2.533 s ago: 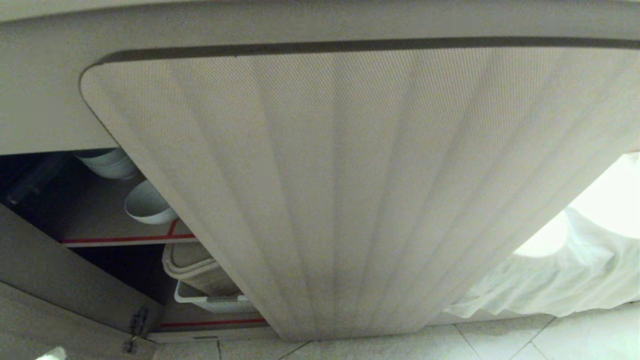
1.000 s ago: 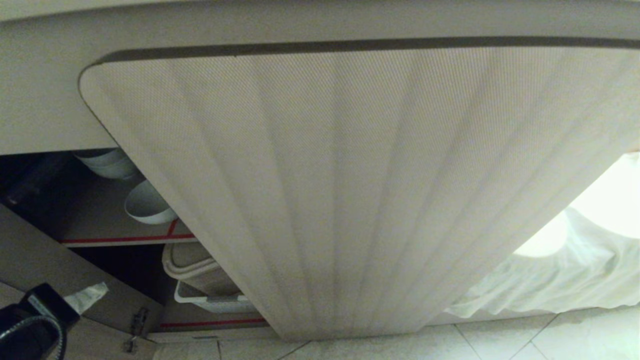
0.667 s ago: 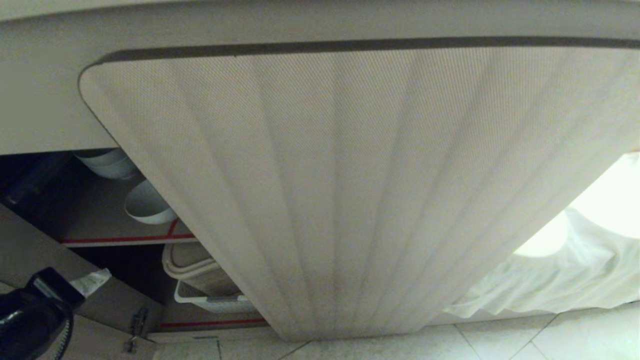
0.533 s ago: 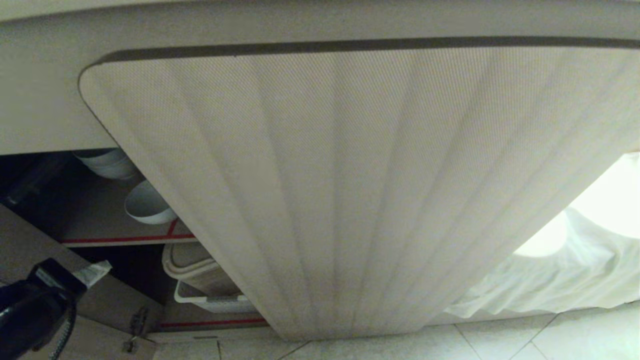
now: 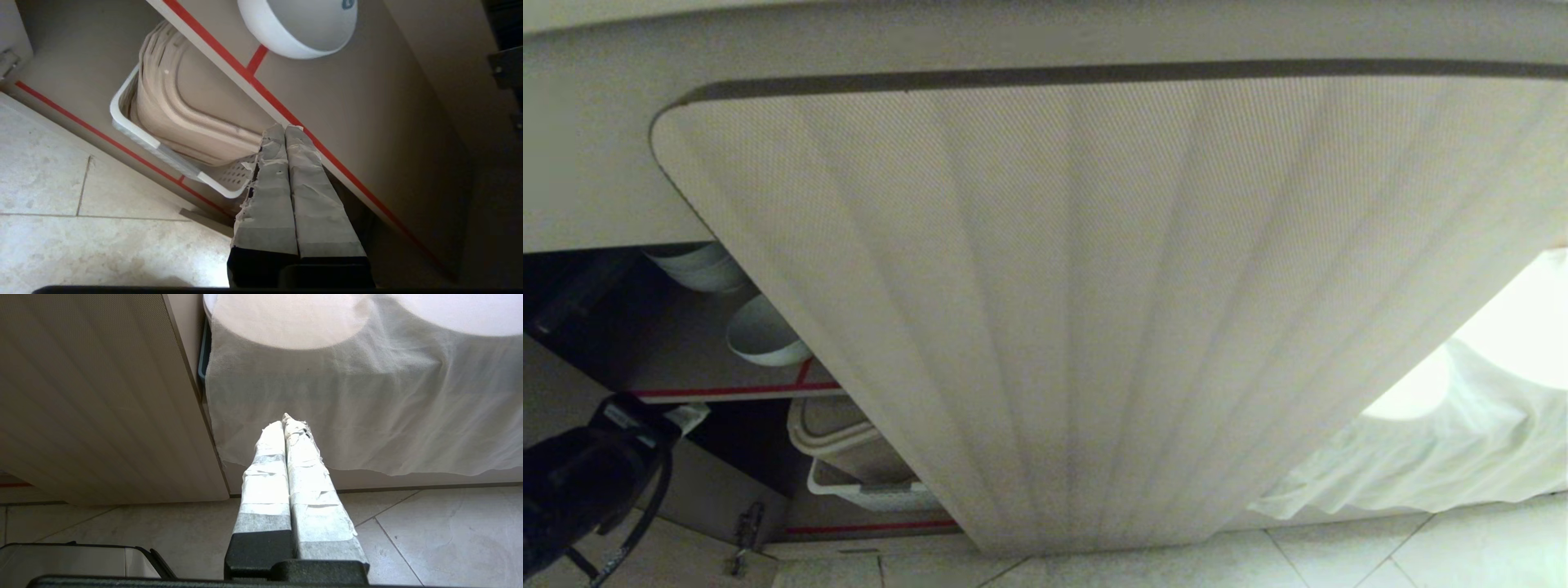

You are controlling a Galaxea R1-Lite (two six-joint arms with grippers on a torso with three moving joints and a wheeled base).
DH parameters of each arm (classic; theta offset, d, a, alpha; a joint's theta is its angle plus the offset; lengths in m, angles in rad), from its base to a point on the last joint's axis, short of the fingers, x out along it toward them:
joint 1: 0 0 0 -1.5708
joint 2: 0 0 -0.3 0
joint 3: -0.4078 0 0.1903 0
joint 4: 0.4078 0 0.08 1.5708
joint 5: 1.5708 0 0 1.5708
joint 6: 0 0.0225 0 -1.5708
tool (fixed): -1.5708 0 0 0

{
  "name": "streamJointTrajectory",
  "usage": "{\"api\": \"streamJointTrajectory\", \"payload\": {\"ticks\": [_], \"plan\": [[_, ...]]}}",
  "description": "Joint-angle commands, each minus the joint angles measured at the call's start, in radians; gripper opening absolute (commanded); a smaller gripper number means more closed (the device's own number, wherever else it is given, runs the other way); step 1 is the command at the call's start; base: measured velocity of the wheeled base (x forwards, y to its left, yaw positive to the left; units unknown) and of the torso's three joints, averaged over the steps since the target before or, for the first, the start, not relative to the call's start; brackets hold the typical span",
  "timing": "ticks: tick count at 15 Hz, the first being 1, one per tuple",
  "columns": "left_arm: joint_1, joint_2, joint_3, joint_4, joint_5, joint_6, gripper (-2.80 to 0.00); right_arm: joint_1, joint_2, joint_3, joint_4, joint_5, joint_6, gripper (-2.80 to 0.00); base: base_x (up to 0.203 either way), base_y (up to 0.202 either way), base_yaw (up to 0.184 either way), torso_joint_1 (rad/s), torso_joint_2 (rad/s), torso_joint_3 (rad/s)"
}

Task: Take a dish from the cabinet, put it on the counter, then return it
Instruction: Take the bowl from the cabinet

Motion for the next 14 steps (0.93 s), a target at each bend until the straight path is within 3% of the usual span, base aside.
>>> {"api": "streamJointTrajectory", "payload": {"ticks": [1,14], "plan": [[0.002,0.032,-0.001,-0.005,0.0,-0.011,-2.8,0.0,0.001,0.0,0.0,0.0,0.0,-2.8,0.0,0.0,0.0,0.0,0.0,0.0],[0.0,0.07,-0.03,-0.076,0.0,-0.018,-2.8,0.0,0.0,0.0,0.0,0.0,0.0,-2.8,0.0,0.0,0.0,0.0,0.0,0.0]]}}
